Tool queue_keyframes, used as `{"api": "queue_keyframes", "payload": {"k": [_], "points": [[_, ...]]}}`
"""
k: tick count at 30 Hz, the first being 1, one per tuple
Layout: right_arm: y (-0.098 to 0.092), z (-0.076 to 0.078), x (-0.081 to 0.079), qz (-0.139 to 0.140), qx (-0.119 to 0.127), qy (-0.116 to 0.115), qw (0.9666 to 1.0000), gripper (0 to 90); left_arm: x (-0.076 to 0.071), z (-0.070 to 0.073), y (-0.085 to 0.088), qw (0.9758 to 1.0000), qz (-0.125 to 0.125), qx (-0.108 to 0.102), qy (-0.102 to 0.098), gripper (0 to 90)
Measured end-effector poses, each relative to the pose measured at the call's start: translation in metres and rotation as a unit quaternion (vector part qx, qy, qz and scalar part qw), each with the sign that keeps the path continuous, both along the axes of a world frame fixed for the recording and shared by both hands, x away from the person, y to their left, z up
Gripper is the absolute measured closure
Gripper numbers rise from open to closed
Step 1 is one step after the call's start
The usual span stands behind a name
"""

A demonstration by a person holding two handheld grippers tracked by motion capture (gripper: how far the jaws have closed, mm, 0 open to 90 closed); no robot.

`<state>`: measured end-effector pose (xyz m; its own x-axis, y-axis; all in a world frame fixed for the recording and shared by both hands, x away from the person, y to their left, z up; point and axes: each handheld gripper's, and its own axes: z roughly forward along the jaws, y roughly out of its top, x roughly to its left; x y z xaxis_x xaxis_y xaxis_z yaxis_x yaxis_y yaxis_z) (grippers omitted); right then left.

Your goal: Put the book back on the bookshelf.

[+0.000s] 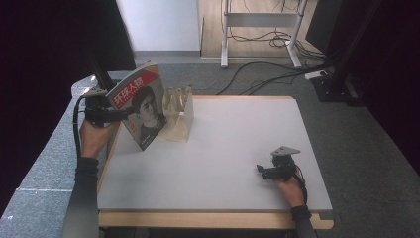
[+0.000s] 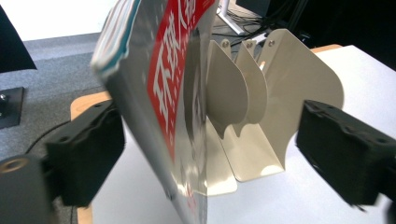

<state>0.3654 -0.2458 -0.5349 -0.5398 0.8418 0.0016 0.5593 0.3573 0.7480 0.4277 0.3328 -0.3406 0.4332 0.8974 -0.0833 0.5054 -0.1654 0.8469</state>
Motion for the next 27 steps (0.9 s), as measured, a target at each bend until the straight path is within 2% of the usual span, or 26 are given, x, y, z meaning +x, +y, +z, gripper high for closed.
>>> {"api": "queue_keyframes", "payload": {"k": [4, 9, 12, 20, 27], "points": [[0.000, 0.000, 0.000, 0.000, 0.000, -0.001, 1.0000, 14.7, -0.011, 0.001, 0.004, 0.9999, -0.012, 0.007, 0.006, 0.0], [0.000, 0.000, 0.000, 0.000, 0.000, 0.000, 1.0000, 14.7, -0.026, 0.001, 0.008, 0.9998, -0.020, 0.001, 0.001, 0.0], [0.000, 0.000, 0.000, 0.001, -0.001, 0.000, 1.0000, 14.7, -0.036, 0.001, 0.007, 0.9997, -0.023, 0.005, -0.002, 0.0], [0.000, 0.000, 0.000, 0.001, -0.001, 0.000, 1.0000, 14.7, -0.064, -0.003, -0.002, 0.9991, -0.037, 0.019, -0.008, 0.0], [0.000, 0.000, 0.000, 0.001, -0.001, -0.001, 1.0000, 14.7, -0.085, -0.009, -0.015, 0.9976, -0.064, 0.023, -0.010, 0.0]]}}
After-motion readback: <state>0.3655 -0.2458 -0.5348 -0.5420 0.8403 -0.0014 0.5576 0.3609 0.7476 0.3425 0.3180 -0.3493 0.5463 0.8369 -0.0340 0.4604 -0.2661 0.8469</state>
